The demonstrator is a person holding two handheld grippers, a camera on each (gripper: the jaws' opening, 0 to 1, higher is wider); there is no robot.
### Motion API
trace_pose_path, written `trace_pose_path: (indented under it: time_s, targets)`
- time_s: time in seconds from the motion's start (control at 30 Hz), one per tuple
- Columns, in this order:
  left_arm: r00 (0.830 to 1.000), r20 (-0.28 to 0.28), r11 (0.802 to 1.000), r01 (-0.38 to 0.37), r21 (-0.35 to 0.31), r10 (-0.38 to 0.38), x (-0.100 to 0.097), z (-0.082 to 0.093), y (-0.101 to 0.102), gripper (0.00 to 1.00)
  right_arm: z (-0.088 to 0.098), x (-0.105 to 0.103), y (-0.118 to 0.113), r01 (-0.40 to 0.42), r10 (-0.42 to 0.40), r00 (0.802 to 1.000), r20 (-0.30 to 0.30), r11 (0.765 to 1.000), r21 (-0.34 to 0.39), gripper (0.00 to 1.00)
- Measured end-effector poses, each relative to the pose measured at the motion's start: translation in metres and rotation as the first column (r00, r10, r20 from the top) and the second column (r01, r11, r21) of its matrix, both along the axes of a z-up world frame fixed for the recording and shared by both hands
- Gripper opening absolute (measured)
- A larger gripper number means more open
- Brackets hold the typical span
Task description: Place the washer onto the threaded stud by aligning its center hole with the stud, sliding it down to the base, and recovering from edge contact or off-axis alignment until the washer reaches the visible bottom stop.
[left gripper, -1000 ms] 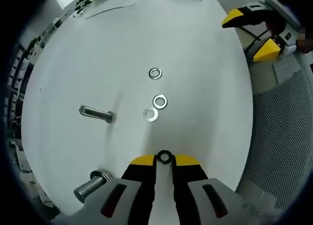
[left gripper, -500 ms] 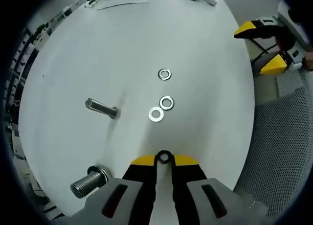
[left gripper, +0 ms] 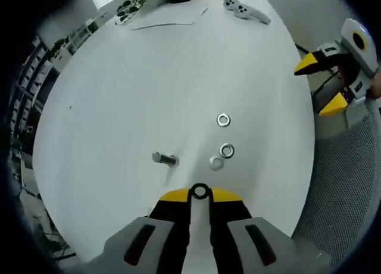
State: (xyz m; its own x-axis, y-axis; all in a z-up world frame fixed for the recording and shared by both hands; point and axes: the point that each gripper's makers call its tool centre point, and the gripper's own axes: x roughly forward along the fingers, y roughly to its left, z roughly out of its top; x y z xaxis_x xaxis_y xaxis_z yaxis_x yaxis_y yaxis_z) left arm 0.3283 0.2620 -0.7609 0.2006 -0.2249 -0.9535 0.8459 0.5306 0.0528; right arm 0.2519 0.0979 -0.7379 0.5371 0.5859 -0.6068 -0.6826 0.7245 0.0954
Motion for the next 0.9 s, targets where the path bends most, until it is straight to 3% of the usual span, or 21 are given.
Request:
trace_pose_path:
  time_s: [0.4,0.67,0.9]
  targets:
    - [0.996,0.087,0.998,-0.029,-0.055,0.034,0.031,0.030,-0.007,0.08,0.000,0.000,0.000,-0.001,0.001,1.000,0.002,1.000,0.000,0.43]
    - [0.993,0.118,0.999,-0.011,-0.040,0.015,0.043,0.032,-0.009,0.08,0.001,0.000,0.000,-0.004,0.004,1.000,0.004,1.000,-0.001,0.42]
    - [0.995,0.099,1.000,-0.006,-0.022,0.009,0.046,0.026,-0.008,0.08,0.001,0.000,0.001,-0.008,0.008,1.000,0.004,1.000,0.001,0.42]
